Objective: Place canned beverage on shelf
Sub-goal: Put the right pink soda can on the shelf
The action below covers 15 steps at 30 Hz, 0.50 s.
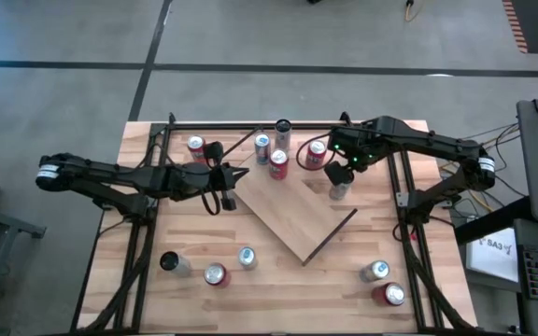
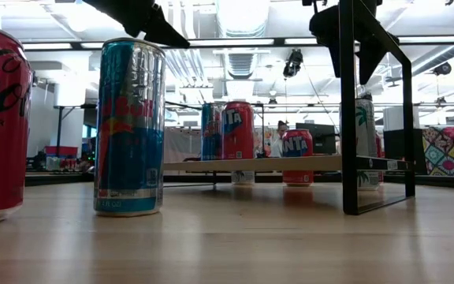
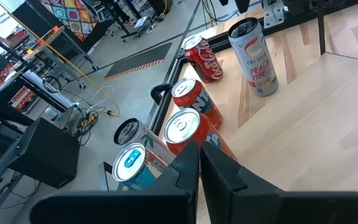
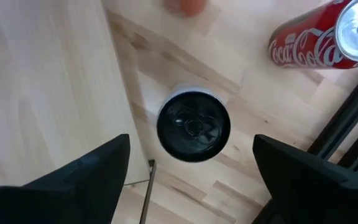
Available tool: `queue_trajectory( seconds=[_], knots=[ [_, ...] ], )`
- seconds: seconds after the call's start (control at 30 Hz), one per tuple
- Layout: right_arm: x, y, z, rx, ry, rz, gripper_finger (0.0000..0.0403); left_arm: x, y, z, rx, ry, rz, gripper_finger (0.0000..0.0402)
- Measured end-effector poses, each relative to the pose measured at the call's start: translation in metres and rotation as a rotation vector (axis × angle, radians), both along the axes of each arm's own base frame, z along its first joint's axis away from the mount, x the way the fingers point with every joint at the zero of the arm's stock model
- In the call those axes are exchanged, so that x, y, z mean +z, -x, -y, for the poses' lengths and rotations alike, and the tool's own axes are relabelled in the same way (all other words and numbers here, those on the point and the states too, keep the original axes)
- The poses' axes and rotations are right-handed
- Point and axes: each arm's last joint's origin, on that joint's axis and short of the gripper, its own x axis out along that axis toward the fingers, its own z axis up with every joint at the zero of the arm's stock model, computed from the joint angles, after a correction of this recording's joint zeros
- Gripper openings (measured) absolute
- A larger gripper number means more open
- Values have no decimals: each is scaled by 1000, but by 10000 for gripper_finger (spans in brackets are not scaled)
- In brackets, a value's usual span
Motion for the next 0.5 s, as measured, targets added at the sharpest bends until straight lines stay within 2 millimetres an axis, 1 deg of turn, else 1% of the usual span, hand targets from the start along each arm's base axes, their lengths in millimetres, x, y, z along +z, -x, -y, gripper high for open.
queue_trajectory(
  seconds=[0.27,0.5],
  knots=[
    [-2,-2,1,-15,3,17,334,0,0,0,0,0,4,0],
    [-20,-3,1,-30,-16,-6,334,0,0,0,0,0,4,0]
  ],
)
